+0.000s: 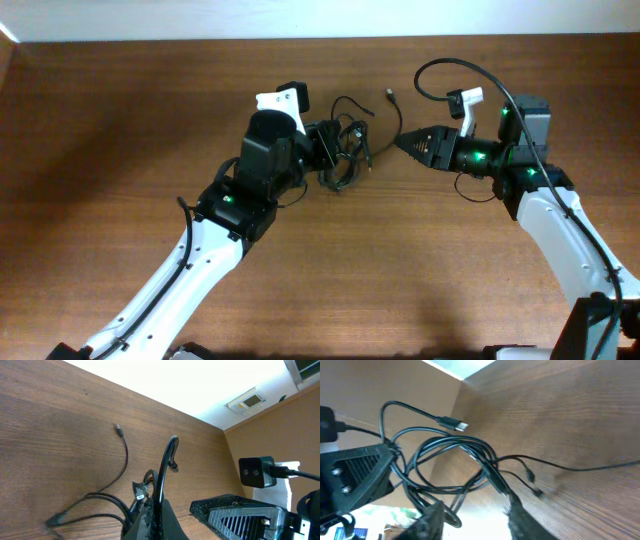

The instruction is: Untangle cables

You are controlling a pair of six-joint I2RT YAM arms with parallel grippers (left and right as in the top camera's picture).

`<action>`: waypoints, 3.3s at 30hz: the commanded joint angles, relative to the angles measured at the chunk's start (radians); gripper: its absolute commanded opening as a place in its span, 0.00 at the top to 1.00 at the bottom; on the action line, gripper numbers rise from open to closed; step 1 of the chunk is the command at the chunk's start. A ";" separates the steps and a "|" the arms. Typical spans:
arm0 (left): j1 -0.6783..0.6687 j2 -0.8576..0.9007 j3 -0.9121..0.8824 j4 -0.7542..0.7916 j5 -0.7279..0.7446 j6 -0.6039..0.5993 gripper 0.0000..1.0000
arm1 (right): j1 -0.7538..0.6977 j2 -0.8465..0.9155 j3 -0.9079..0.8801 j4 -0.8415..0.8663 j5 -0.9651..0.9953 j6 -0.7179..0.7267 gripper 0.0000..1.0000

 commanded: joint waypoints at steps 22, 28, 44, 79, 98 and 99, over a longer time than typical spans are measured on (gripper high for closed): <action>-0.001 -0.006 0.012 0.103 0.554 0.557 1.00 | -0.002 0.004 0.004 0.074 -0.219 -0.483 0.88; -0.001 -0.006 0.012 0.110 0.555 0.541 1.00 | -0.002 0.003 0.004 0.132 -0.256 -0.568 0.76; 0.000 -0.006 0.012 0.237 0.612 0.368 1.00 | -0.002 0.004 0.004 0.239 -0.238 -0.822 0.61; -0.002 -0.006 0.012 0.069 0.401 0.171 1.00 | -0.002 0.004 0.004 0.089 -0.342 -0.530 0.49; -0.002 -0.006 0.012 0.053 -0.127 0.246 1.00 | -0.002 0.004 0.004 0.089 -0.160 -0.530 0.42; -0.002 -0.006 0.012 0.053 -0.142 0.246 1.00 | -0.002 0.004 0.004 0.089 -0.151 -0.530 0.42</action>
